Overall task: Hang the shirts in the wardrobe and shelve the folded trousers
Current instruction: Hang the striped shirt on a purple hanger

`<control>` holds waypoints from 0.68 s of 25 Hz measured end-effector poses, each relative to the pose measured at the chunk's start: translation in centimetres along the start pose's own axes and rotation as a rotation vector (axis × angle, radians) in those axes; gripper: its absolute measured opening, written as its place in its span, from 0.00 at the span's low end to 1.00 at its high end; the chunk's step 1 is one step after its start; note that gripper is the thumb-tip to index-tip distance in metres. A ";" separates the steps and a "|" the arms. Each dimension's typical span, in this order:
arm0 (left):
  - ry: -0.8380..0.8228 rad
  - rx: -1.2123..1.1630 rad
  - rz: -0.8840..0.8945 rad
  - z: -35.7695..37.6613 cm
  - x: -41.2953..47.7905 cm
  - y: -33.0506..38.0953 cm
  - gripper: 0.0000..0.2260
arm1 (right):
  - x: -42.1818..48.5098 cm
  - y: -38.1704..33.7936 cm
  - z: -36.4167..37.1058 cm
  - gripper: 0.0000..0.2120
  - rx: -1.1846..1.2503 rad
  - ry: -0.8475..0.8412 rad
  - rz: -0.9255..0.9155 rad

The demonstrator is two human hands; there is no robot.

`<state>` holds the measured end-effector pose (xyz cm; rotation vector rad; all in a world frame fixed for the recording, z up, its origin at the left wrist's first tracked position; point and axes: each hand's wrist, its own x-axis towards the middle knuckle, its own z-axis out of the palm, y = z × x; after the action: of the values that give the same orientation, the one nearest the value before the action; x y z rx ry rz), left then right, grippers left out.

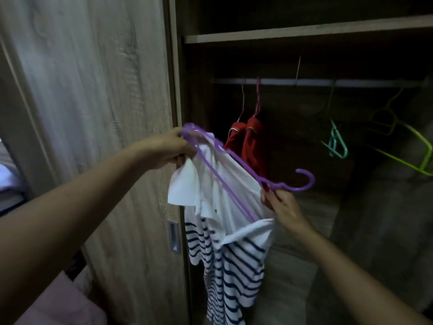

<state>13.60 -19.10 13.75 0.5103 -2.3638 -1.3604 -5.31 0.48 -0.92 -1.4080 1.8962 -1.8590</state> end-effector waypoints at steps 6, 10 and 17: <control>-0.112 0.648 0.131 1.8 -1.0 -0.8 0.21 | 0.2 -3.3 -4.2 0.16 -0.679 -0.303 -0.141; -0.288 0.621 0.131 5.1 -0.3 -0.1 0.20 | 1.6 -5.4 -2.2 0.13 -0.854 -0.416 -0.169; -0.120 0.697 0.525 4.5 0.6 -3.4 0.23 | 2.4 -9.6 -5.4 0.11 -0.521 -0.265 -0.134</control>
<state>11.37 -17.64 8.76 -0.0442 -2.7638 -0.3336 -5.41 4.61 9.55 -1.8568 2.2824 -1.1770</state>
